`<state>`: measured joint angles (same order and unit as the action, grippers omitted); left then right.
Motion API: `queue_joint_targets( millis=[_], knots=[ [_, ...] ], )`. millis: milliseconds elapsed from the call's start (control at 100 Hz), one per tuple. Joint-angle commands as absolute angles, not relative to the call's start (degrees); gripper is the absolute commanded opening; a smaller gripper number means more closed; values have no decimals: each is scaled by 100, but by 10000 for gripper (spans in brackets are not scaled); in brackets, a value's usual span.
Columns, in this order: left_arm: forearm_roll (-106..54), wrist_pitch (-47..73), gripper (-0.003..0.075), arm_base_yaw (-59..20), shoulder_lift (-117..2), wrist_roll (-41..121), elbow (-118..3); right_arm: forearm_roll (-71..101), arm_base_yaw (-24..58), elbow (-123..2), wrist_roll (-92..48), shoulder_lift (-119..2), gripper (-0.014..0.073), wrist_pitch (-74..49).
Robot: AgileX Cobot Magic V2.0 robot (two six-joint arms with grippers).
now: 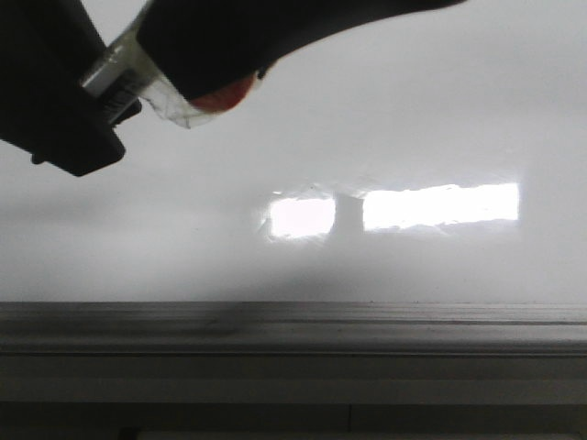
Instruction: Write number 0 on whiteboard
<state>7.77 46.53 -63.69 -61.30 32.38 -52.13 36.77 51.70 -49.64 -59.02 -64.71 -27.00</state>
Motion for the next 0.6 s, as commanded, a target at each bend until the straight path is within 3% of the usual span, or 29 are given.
queue_joint_targets(
  millis=[0, 150, 300, 500, 590],
  knots=[
    [768, 4216, -20, -6413, -6012, 3381, -5418, 3840, 5154, -5152, -5926, -6422, 46, -2466],
    [768, 4224, -20, -6413, -6012, 3313, -5418, 3840, 5154, -5152, -5926, -6422, 39, -2469],
    [768, 4110, -9, -6413, -5985, 2621, -5421, 4134, 5154, -5152, -5915, -6422, -69, -2469],
    [398, 4131, 212, -6413, -5739, 2353, -5433, 4238, 5154, -5132, -5906, -6422, -67, -2501],
    [310, 4191, 268, -6413, -5538, 2317, -5433, 4238, 5154, -5132, -5882, -6422, -67, -2551]
  ],
)
